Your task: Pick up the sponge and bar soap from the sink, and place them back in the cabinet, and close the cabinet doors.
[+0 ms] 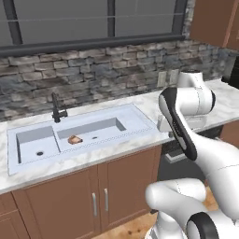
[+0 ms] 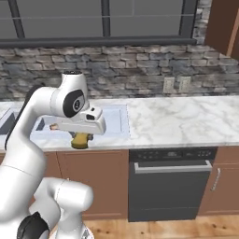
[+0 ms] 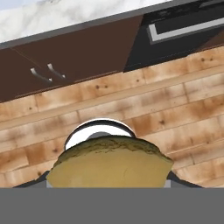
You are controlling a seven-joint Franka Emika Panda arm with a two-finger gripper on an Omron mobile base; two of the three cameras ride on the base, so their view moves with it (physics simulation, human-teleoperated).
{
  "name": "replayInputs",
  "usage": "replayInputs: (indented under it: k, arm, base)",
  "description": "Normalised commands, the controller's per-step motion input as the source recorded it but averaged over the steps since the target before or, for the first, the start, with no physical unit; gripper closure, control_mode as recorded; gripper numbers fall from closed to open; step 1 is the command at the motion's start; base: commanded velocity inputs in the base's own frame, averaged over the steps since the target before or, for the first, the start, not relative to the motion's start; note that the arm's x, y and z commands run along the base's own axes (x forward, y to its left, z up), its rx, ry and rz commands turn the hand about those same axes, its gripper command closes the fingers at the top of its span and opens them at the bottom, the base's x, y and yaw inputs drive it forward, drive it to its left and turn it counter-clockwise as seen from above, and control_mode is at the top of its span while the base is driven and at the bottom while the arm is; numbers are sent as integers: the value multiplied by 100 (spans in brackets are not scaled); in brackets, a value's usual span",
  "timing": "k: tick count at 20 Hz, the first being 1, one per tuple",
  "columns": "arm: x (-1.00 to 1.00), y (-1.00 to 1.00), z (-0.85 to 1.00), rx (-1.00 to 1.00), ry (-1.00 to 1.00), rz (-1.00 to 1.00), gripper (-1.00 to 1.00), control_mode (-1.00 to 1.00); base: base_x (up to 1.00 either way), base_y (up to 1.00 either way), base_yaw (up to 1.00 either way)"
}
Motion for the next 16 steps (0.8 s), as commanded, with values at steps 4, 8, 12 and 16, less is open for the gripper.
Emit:
replayInputs:
  k: [4,8,12,16]
  arm:
    - [0,0,0,0,0,0,100,100]
    - [0,0,0,0,0,0,100,100]
    - [0,0,0,0,0,0,100,100]
    - [0,0,0,0,0,0,100,100]
  base:
    - [-1,-60,0]
    - [-16,-88,2]
    - [-29,-81,0]
    - [-31,-83,6]
